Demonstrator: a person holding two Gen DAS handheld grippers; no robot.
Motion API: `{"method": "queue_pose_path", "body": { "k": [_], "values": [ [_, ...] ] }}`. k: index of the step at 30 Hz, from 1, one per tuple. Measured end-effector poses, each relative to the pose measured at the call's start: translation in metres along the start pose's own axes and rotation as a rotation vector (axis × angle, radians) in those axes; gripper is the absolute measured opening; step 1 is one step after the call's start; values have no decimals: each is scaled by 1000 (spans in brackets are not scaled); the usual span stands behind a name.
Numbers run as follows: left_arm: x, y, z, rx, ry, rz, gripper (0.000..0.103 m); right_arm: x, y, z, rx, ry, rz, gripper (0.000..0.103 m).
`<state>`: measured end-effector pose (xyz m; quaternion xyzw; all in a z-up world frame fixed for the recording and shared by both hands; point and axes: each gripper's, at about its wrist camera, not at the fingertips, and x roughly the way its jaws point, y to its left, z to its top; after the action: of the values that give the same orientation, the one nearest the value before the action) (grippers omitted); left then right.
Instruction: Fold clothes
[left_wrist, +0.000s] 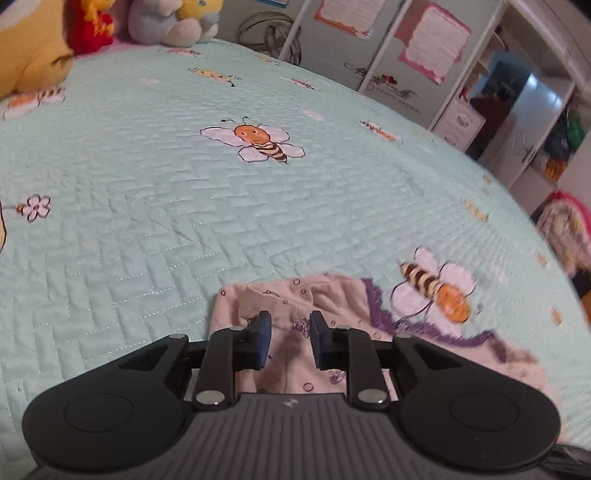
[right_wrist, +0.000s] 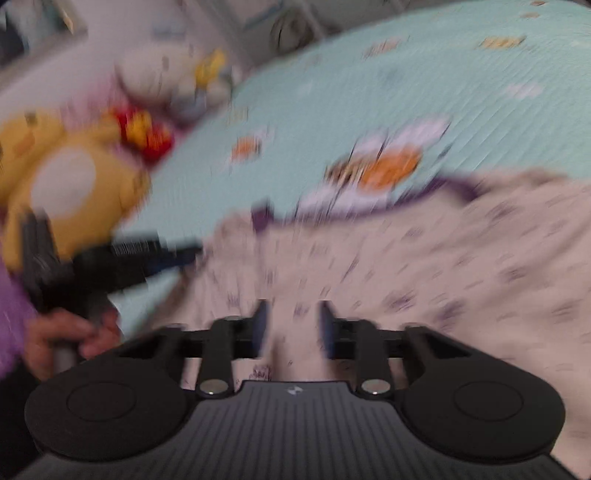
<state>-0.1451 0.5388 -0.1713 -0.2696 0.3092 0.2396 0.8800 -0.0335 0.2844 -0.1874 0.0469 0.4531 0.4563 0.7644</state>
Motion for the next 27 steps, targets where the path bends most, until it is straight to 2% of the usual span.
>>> {"method": "queue_pose_path", "body": {
  "k": [1,2,4,6,8,10,13,14,16,17,19,20,21,22,24,26,27],
  "values": [
    [3,-3,-2,18,5,15,23,19,2,5,2,31,-23,6],
    [4,3,2,-1,11,19,23,30,1,16,13,8,-44,0],
    [4,13,9,-39,21,26,21,49,-1,39,37,-37,-85,0],
    [-5,19,16,-59,5,18,20,45,-5,62,77,-97,-112,6],
    [-24,18,18,-40,-39,-5,21,27,-3,68,71,-129,-67,6],
    [-38,11,11,-12,-53,-54,25,2,4,54,13,-137,-46,11],
    [-38,-8,-8,57,-32,-115,29,-15,3,19,-35,-87,-50,13],
    [-32,-16,-13,94,-19,-114,30,-11,-1,12,-34,-63,-65,13],
    [-10,-24,-19,145,6,-60,30,5,-16,12,-19,-16,-104,11],
    [0,-20,-17,136,8,-32,28,13,-27,21,-6,-21,-114,7],
    [12,-8,-7,96,16,-4,14,22,-46,45,-9,-75,-152,4],
    [14,0,1,64,22,-4,7,19,-56,59,24,-111,-193,8],
    [16,7,8,33,28,-4,7,9,-61,68,68,-151,-218,12],
    [6,9,11,27,-1,19,7,-2,-67,77,109,-188,-239,13],
    [-12,9,14,47,-58,44,20,-30,-65,74,81,-209,-181,13],
    [-26,3,10,79,-67,0,23,-57,-58,55,33,-206,-133,22],
    [-33,-4,4,109,-65,-10,25,-66,-56,40,21,-185,-122,23]
  ]
}}
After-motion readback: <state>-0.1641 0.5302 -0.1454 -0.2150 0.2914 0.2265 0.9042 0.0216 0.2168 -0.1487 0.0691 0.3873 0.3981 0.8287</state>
